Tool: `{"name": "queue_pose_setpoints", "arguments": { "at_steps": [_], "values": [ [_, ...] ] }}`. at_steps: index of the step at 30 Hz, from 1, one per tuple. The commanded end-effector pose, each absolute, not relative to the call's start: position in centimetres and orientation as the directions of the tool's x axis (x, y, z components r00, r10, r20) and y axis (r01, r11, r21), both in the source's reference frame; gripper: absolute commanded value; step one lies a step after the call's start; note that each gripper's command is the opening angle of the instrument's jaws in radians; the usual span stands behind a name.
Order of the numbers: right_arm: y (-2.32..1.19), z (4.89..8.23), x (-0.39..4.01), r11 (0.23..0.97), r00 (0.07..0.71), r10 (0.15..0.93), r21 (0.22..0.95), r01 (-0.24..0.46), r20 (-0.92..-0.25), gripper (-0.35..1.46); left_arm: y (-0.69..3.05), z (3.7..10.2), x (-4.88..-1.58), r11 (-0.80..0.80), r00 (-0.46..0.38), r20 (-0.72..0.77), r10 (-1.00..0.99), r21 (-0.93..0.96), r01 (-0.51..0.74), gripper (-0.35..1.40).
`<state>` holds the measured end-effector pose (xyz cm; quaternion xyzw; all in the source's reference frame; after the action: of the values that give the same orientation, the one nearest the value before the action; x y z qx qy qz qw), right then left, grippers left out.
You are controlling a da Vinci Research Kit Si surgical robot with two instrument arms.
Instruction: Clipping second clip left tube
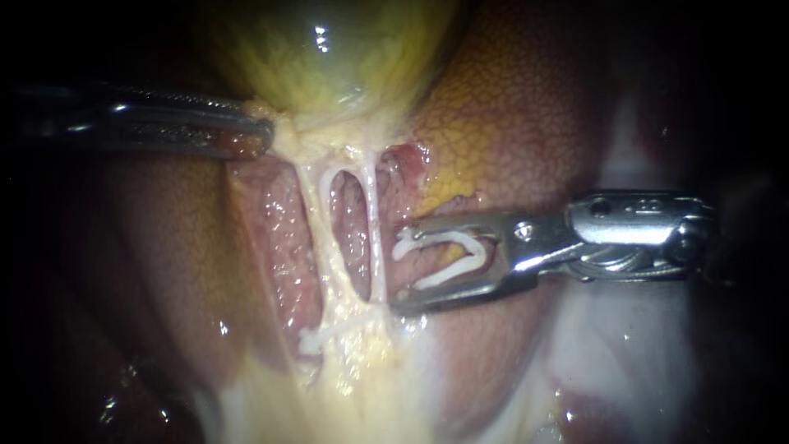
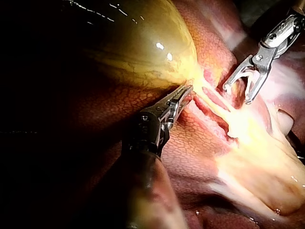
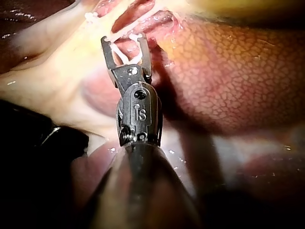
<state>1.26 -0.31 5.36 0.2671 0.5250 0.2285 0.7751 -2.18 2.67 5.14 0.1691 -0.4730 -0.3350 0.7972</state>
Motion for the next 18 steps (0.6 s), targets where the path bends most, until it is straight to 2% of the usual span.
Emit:
{"name": "queue_pose_setpoints", "arguments": {
  "at_steps": [1, 9, 18],
  "values": [
    [-0.29, 5.30, 1.25, 0.754, 0.336, 0.633, 0.654, -0.064, -0.697, 0.48, 2.67, 5.14, -2.18, 0.719, 0.328, 0.641, -0.694, 0.587, 0.374, -0.35],
    [-0.30, 5.01, 1.37, 0.742, 0.290, 0.637, 0.670, 0.023, -0.715, 0.48, 2.67, 5.13, -2.18, 0.718, 0.328, 0.641, -0.694, 0.587, 0.374, -0.35],
    [-0.37, 5.11, 1.65, 0.753, 0.280, 0.613, 0.653, 0.075, -0.739, 0.46, 2.67, 5.13, -2.18, 0.719, 0.328, 0.641, -0.694, 0.587, 0.374, -0.35]
  ]
}}
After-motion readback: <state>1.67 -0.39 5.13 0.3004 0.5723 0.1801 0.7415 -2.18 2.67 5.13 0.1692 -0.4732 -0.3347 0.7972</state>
